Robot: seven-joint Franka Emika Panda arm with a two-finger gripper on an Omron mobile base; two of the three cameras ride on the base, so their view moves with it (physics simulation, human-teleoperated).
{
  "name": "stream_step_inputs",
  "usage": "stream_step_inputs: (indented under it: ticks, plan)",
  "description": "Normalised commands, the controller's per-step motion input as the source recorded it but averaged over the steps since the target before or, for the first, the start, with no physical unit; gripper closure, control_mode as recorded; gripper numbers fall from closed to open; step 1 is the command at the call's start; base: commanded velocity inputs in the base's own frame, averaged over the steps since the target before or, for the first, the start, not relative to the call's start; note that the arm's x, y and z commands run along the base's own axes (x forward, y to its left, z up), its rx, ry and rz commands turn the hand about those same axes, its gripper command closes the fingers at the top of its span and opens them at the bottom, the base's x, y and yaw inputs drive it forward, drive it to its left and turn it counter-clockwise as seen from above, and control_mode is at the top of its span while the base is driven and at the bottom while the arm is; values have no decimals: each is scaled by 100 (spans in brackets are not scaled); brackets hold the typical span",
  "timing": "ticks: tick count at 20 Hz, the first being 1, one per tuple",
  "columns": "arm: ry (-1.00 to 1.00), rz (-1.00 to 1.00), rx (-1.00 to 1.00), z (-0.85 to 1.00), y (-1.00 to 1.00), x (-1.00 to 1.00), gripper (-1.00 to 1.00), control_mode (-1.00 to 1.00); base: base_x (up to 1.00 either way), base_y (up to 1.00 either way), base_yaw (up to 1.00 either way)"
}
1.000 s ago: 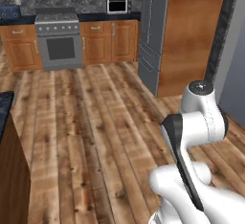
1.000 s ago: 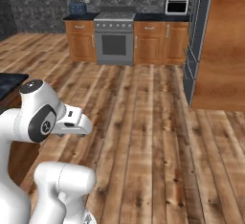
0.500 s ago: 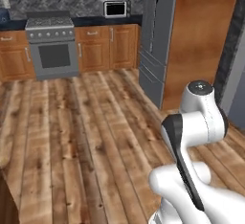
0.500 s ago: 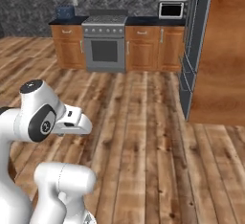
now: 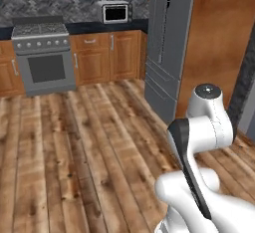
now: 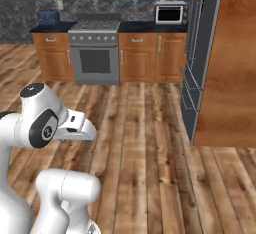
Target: There is a tray on the dining counter. Grab the cup, mug, and pitcher and place them on the tray. The pitcher may be placed next to the tray if it cannot fit the tray.
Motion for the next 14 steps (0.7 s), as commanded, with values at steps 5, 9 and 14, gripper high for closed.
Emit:
stream_step_inputs:
  ticks: [5,9,14]
  plan:
    - [0,0,0,0,0,0,-100,100,100,23,-12]
    - [0,0,0,0,0,0,-100,100,100,26,-10]
    - [0,0,0,0,0,0,-100,100,100,33,-10]
